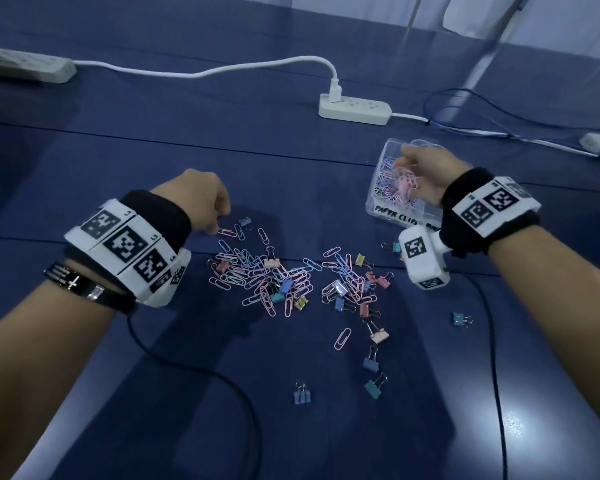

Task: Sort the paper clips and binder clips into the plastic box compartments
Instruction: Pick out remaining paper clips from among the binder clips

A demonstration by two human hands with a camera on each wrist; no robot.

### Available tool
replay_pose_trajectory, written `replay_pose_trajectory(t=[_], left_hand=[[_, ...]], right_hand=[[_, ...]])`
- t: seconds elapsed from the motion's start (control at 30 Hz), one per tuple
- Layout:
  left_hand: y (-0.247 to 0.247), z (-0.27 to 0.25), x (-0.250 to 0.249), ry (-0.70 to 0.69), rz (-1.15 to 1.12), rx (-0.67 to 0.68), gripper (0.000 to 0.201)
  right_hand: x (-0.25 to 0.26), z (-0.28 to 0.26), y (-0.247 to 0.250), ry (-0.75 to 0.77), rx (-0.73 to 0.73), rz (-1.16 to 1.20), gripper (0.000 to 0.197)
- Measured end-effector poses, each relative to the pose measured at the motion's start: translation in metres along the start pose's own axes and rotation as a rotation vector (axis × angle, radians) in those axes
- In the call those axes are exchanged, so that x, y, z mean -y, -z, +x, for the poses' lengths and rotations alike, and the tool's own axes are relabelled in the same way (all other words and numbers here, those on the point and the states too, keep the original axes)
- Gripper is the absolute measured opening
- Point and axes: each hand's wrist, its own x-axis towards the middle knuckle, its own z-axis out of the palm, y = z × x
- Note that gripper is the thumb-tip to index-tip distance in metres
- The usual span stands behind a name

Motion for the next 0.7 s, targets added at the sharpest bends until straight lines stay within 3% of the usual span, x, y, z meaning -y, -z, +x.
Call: replay_pose_trajectory(t=[0.17, 0.23, 0.3, 0.4, 0.53, 0.6, 0.7], left_hand=[[-0.001, -0.011, 0.000, -0.046, 0.089, 0.018, 0.040], [-0.003, -0.018, -0.003, -0.091, 0.128, 0.047, 0.043], [-0.006, -0.024, -0.006, -0.135, 0.189, 0.121, 0.050], [-0.012, -0.028, -0.007, -0.164, 0.308, 0.211, 0.061], [-0.018, -0.029, -0.009, -0.177, 0.340, 0.244, 0.066], [-0.021, -0.030, -0.013, -0.204, 0.297, 0.242, 0.063], [-0.025, -0.031, -0.022, -0.266, 0.252, 0.189, 0.040]], right_hand=[[0.000, -0.016, -0.008, 0.120, 0.020, -0.137, 0.016], [0.002, -0.031, -0.018, 0.256, -0.021, -0.272, 0.013], [0.001, -0.048, -0.031, 0.428, 0.001, -0.471, 0.021], [-0.005, -0.070, -0.056, 0.556, 0.244, -0.783, 0.032], [-0.011, -0.086, -0.085, 0.539, 0.586, -1.094, 0.045], [-0.014, -0.089, -0.095, 0.551, 0.649, -1.203, 0.054], [-0.022, -0.088, -0.106, 0.593, 0.672, -1.253, 0.058]])
